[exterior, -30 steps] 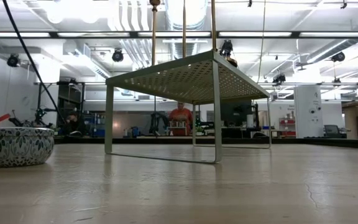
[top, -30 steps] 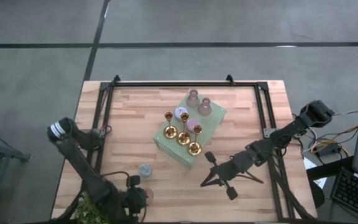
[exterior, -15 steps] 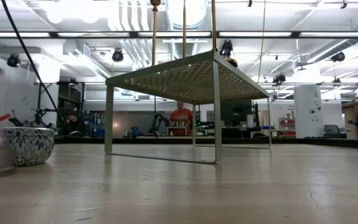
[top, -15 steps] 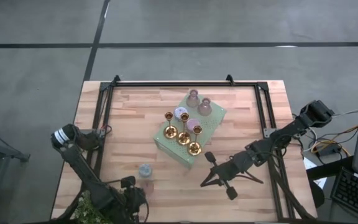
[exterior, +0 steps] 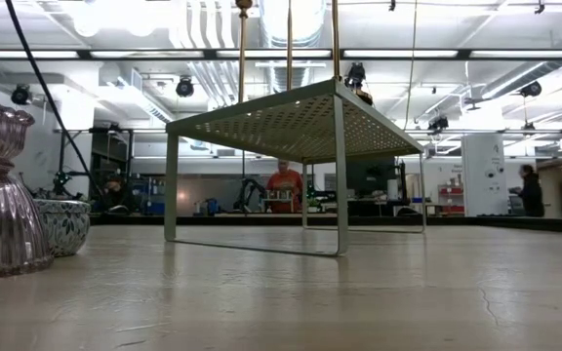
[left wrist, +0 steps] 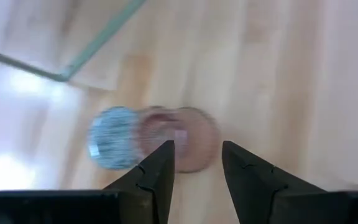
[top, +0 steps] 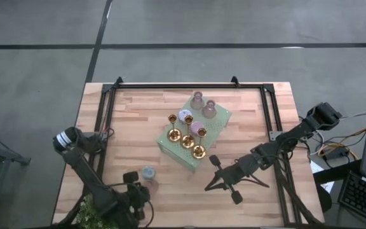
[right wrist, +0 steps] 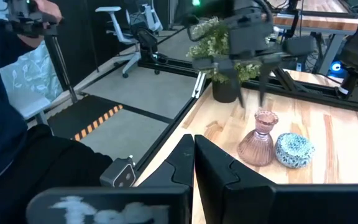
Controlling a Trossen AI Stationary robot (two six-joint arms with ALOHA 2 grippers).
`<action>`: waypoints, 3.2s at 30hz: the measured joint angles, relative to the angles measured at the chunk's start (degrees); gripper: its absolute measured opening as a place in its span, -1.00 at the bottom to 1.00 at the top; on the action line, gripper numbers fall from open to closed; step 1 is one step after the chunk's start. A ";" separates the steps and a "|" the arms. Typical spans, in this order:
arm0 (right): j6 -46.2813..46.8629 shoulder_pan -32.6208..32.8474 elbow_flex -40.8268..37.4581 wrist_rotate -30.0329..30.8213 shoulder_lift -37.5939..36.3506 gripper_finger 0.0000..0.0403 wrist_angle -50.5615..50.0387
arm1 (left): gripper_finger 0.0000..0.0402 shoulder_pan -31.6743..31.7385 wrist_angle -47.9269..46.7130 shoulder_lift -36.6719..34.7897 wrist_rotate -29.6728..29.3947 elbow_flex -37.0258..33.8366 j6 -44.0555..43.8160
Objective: Pick & Place candle stick holders
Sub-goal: Put the purple glass candle holder aligned with the other purple glass candle holders on the shelf
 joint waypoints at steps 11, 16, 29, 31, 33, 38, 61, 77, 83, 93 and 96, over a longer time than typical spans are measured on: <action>-0.03 0.00 -0.22 0.00 0.00 -0.96 -0.13 | -0.31 4.61 -0.25 0.80 4.75 -2.18 3.84; -0.03 0.00 -0.35 0.00 0.00 -0.96 -0.09 | -0.32 5.18 1.11 0.85 5.43 -3.69 3.92; 1.39 0.62 -0.59 -0.22 0.00 -0.96 -0.78 | -0.84 6.51 4.64 0.76 4.20 -3.67 7.22; 1.51 0.92 -0.62 -0.22 0.00 -0.96 -1.58 | -0.84 6.66 6.39 0.89 3.44 -3.14 8.55; 1.51 1.46 -0.85 -0.21 0.01 -0.96 -2.10 | -0.84 6.86 8.22 1.02 3.07 -2.28 10.95; 4.68 2.43 -1.66 -0.26 0.02 -0.96 -2.32 | -0.84 7.77 14.40 1.03 0.44 1.51 20.72; 17.64 -0.34 -2.67 1.73 5.79 -0.13 4.05 | -0.84 17.19 35.36 0.94 7.67 7.79 56.68; 18.80 -1.10 3.40 -0.75 15.11 0.22 10.11 | -0.84 17.61 45.40 3.48 10.60 7.58 63.31; 18.51 -1.25 6.44 -3.36 17.03 0.17 8.24 | -0.84 17.61 45.47 3.96 10.70 7.58 63.90; 18.02 -1.25 10.04 -3.82 17.18 0.11 -1.46 | -0.84 17.67 45.31 3.43 10.70 7.56 63.90; 18.00 -1.27 10.10 -3.92 17.18 0.10 -1.64 | -0.84 17.74 45.19 3.30 10.45 7.56 63.90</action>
